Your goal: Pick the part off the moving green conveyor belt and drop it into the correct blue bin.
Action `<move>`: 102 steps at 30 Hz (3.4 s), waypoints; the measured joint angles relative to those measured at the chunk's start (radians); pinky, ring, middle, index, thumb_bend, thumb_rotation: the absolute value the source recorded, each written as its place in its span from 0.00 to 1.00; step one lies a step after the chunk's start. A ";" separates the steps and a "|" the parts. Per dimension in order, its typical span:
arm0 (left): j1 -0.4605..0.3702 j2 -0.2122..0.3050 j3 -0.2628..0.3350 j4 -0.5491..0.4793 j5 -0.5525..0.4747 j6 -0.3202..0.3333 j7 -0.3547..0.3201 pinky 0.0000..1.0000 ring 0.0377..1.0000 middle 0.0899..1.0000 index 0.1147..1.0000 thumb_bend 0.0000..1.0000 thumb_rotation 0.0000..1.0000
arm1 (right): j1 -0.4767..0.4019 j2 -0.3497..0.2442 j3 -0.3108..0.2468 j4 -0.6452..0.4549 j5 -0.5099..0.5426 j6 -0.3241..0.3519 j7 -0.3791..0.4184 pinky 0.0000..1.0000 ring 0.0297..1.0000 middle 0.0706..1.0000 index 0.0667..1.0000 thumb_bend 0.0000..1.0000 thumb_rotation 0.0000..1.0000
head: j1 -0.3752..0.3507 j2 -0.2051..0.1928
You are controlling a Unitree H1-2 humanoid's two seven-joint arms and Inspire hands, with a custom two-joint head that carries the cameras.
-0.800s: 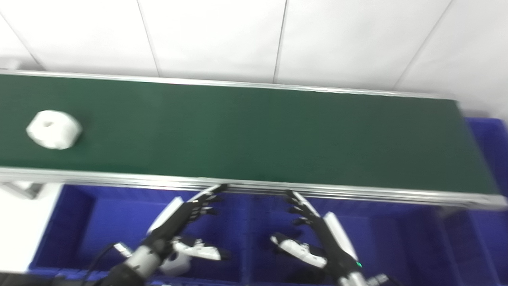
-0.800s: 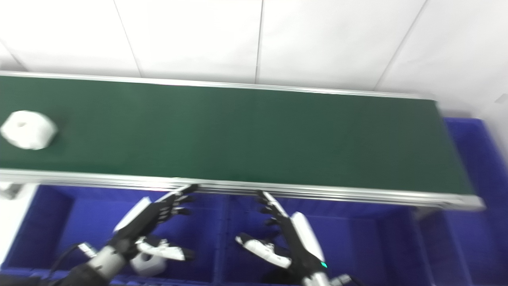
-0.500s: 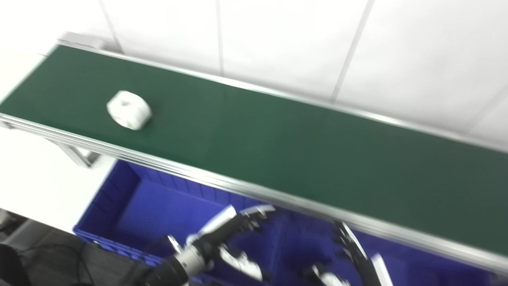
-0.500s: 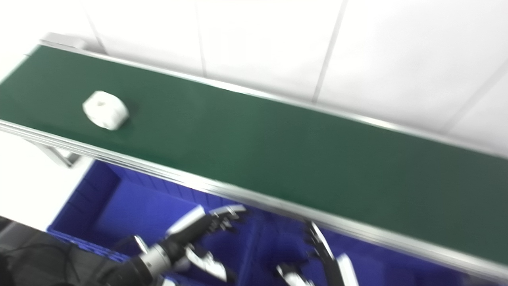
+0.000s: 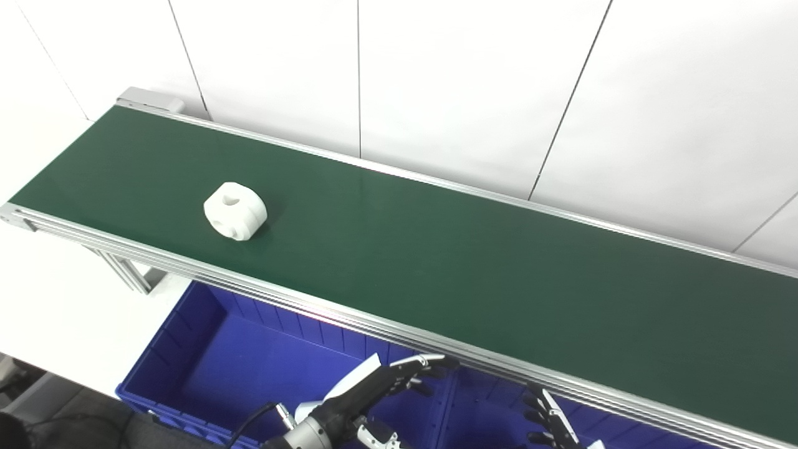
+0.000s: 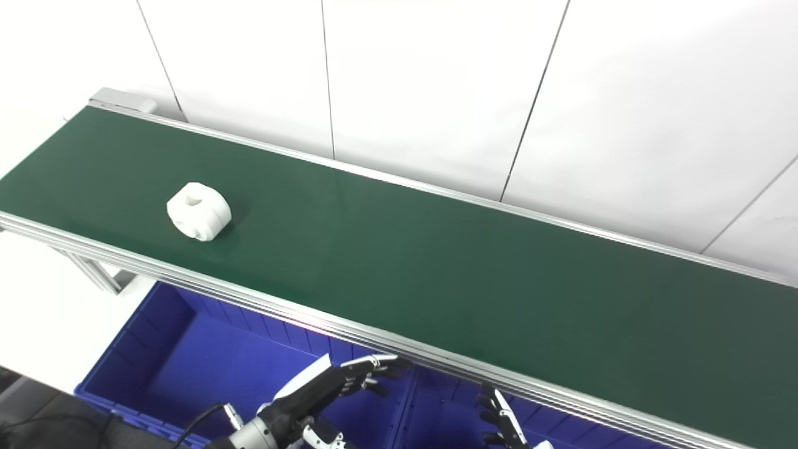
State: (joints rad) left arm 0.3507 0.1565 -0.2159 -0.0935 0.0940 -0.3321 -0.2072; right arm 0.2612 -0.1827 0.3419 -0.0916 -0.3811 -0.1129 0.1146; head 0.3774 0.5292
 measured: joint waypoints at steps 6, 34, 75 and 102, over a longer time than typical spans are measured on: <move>-0.041 0.017 0.073 -0.153 -0.054 -0.002 0.000 0.79 0.90 0.93 0.87 0.72 0.34 | -0.014 0.009 0.002 0.036 -0.002 -0.023 -0.017 0.70 0.82 0.86 0.92 0.59 0.59 | -0.063 0.020; -0.484 0.368 0.270 -0.019 0.086 0.199 -0.044 0.88 0.93 0.94 0.89 0.74 0.25 | -0.040 0.042 0.015 0.051 0.001 -0.089 -0.016 0.67 0.78 0.81 0.92 0.66 0.60 | -0.099 0.081; -0.525 0.405 0.085 0.237 0.379 0.339 -0.089 0.92 0.95 0.94 0.83 0.83 0.02 | -0.068 0.025 -0.001 0.129 0.022 -0.213 -0.021 0.65 0.78 0.82 0.94 0.58 0.65 | 0.000 0.048; -0.488 0.337 0.156 0.208 0.461 0.097 0.229 0.49 0.43 0.45 0.43 0.50 0.00 | -0.035 0.033 -0.005 0.073 0.042 -0.213 -0.014 0.65 0.79 0.83 0.94 0.58 0.66 | -0.070 0.121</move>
State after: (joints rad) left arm -0.1375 0.4931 -0.0601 0.1147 0.5551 -0.2355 0.0221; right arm 0.2259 -0.1497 0.3371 -0.0191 -0.3391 -0.3255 0.1009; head 0.3069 0.6503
